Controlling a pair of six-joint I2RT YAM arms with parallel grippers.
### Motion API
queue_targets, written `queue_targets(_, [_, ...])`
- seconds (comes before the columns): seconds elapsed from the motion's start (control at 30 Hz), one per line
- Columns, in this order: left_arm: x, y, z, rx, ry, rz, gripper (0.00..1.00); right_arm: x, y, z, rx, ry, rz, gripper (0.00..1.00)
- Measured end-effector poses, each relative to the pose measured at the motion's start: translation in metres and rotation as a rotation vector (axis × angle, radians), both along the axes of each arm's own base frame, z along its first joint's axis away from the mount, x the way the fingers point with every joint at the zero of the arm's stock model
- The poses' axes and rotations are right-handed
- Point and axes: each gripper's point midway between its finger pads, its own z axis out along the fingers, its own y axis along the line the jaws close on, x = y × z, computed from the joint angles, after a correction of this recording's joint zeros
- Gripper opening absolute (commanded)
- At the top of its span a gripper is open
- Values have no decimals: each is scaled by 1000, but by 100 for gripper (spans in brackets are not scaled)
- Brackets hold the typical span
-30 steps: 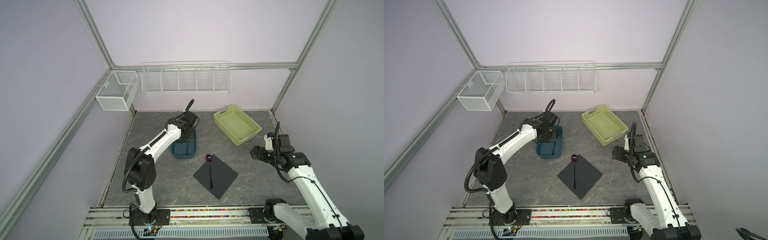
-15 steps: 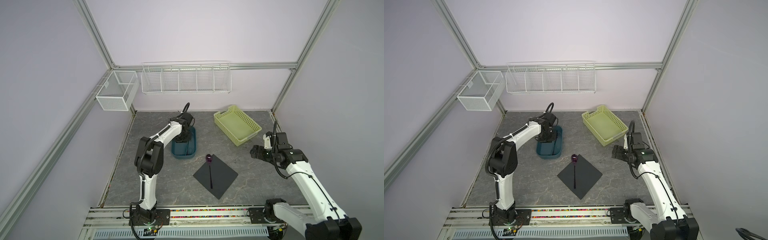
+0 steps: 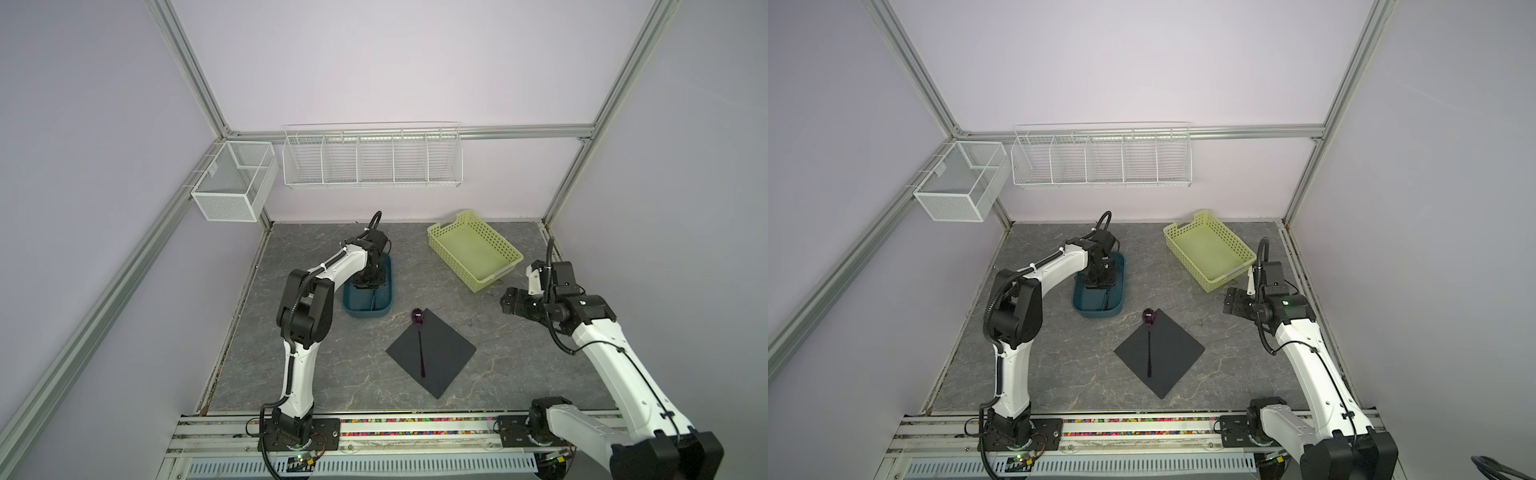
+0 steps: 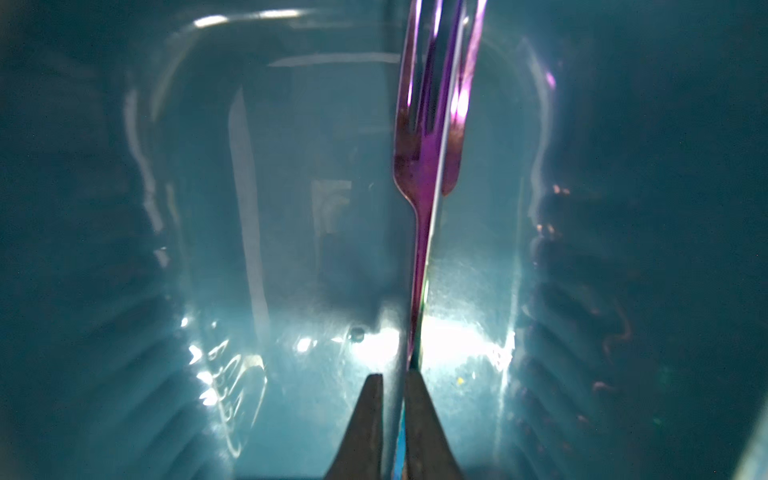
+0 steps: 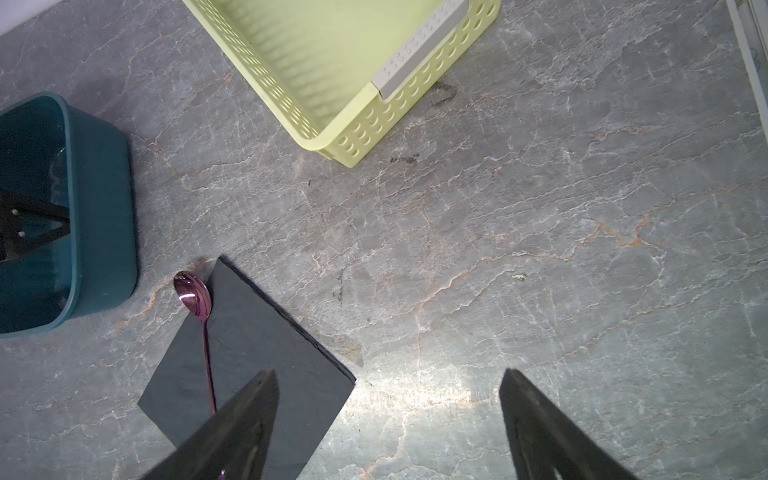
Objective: Place the utensils on the paper napkin and roll it up
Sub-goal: 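Move the left gripper over the purple fork in the teal tray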
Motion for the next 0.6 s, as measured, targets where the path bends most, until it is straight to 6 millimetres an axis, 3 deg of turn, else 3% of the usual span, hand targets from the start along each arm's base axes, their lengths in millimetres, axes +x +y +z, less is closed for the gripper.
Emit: queue_targets(0.6, [2,-1,-13,5,11,-2,18,-5,0,-3,-8,21,2,87])
